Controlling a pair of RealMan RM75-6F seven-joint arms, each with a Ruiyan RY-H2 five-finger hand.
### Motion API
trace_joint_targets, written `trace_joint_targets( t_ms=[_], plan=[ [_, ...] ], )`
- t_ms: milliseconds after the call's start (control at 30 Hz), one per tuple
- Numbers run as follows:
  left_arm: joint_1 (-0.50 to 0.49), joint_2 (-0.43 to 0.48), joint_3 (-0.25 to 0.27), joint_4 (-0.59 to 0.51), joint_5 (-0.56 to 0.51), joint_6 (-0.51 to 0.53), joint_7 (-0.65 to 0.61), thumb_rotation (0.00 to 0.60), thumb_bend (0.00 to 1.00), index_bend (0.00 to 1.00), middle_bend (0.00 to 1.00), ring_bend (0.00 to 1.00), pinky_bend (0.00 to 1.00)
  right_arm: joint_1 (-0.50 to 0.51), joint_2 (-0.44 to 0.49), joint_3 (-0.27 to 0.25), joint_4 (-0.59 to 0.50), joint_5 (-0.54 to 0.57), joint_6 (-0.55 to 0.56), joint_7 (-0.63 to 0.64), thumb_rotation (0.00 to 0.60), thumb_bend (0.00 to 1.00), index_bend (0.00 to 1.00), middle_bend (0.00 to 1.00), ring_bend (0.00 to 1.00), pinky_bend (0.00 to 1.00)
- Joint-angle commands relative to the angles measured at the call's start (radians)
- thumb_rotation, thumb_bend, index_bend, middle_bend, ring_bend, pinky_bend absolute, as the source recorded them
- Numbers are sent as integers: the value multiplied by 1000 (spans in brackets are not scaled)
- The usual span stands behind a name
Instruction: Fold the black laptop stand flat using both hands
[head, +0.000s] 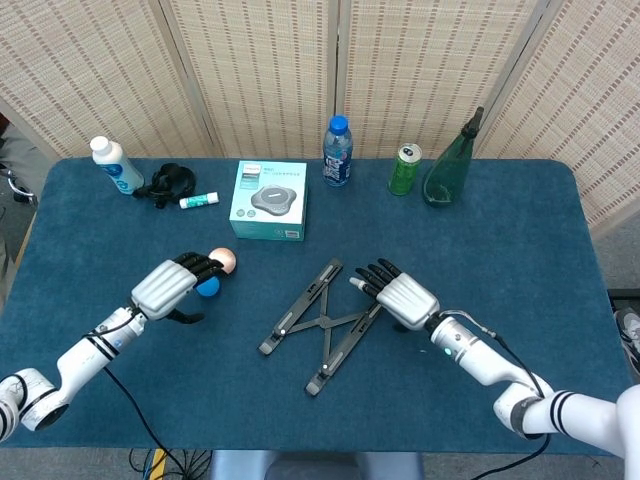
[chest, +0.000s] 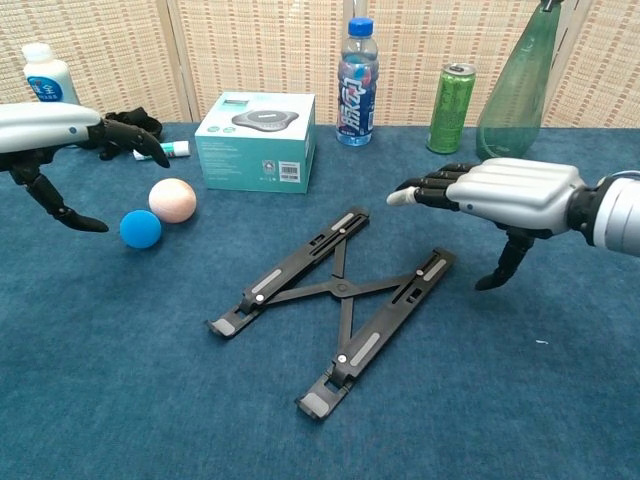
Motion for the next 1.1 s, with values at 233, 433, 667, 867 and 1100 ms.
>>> trace_joint_targets(
  t_ms=[233, 433, 667, 867, 1100],
  plan=[
    [16, 32, 6, -49, 0, 18, 24, 600, 147, 200, 166, 151, 147, 36, -137, -15, 191, -39, 13, 38, 600, 0, 0, 0, 0, 0],
    [21, 43, 7, -67, 2, 23, 33, 600, 147, 200, 166, 151, 147, 53, -196, -11, 287, -45, 25, 57, 600, 0, 0, 0, 0, 0],
    [29, 53, 11, -76, 2, 27, 40, 600, 147, 200, 166, 151, 147, 72, -223, 12, 335, -31, 38, 105, 600, 0, 0, 0, 0, 0],
    [32, 56, 8, -79, -2, 27, 39, 600, 147, 200, 166, 151, 147, 88, -238, 20, 370, -21, 31, 101, 600, 0, 0, 0, 0, 0],
    [29, 57, 8, -80, -10, 6, 47, 600, 147, 207, 166, 151, 147, 125, -312, 52, 474, 1, 25, 81, 600, 0, 0, 0, 0, 0]
  ],
)
